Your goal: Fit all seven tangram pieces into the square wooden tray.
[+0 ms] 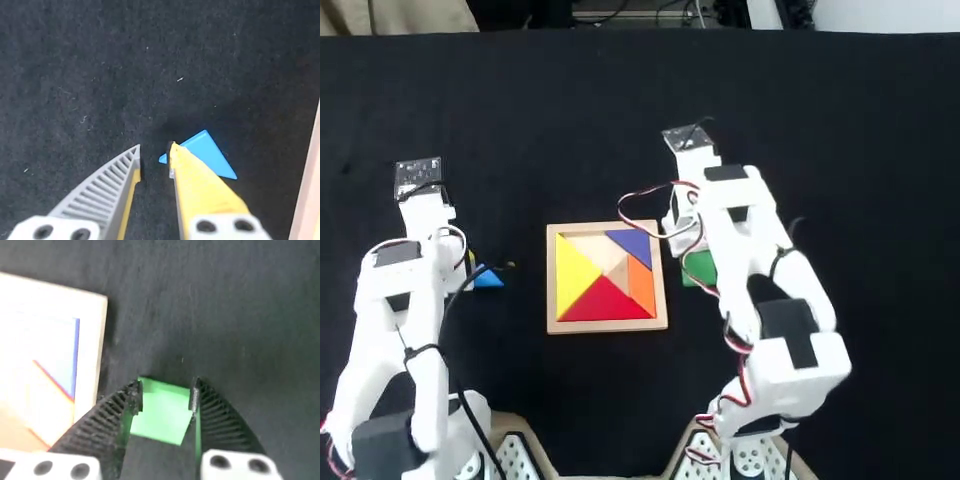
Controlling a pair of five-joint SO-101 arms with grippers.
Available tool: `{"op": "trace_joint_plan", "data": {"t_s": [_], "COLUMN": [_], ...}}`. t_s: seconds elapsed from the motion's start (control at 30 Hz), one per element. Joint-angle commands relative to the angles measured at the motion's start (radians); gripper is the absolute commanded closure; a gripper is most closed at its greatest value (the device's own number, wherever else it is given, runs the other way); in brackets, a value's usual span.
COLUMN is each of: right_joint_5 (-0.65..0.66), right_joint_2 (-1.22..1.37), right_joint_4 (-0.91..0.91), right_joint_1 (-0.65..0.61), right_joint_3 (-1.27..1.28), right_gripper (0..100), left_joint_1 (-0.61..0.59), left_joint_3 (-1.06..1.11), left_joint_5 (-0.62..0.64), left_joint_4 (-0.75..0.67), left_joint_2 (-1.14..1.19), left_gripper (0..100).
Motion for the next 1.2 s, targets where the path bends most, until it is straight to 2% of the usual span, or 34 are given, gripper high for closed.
{"op": "trace_joint_plan", "data": {"t_s": [0.0,0.27,0.47,0.87,1.17], "right_joint_5": [-0.020,-0.130,-0.146,-0.146,-0.138], "right_joint_2": [-0.120,-0.180,-0.180,-0.180,-0.165], "right_joint_4": [0.069,0.091,0.034,-0.152,-0.173], "right_joint_1": [-0.014,-0.021,-0.026,-0.081,-0.071], "right_joint_3": [0.004,0.122,0.160,0.237,0.260], "right_gripper": [82.8,82.5,71.1,70.9,70.9], "left_joint_1": [0.015,0.007,0.008,0.007,0.007], "left_joint_3": [-0.013,-0.005,-0.004,-0.004,-0.004], "left_joint_5": [0.008,0.006,0.005,0.005,0.005], "left_joint_4": [-0.029,-0.068,-0.069,-0.069,-0.069], "left_joint_2": [0.034,0.074,0.074,0.077,0.080], "left_gripper": [89,89,89,89,89]}}
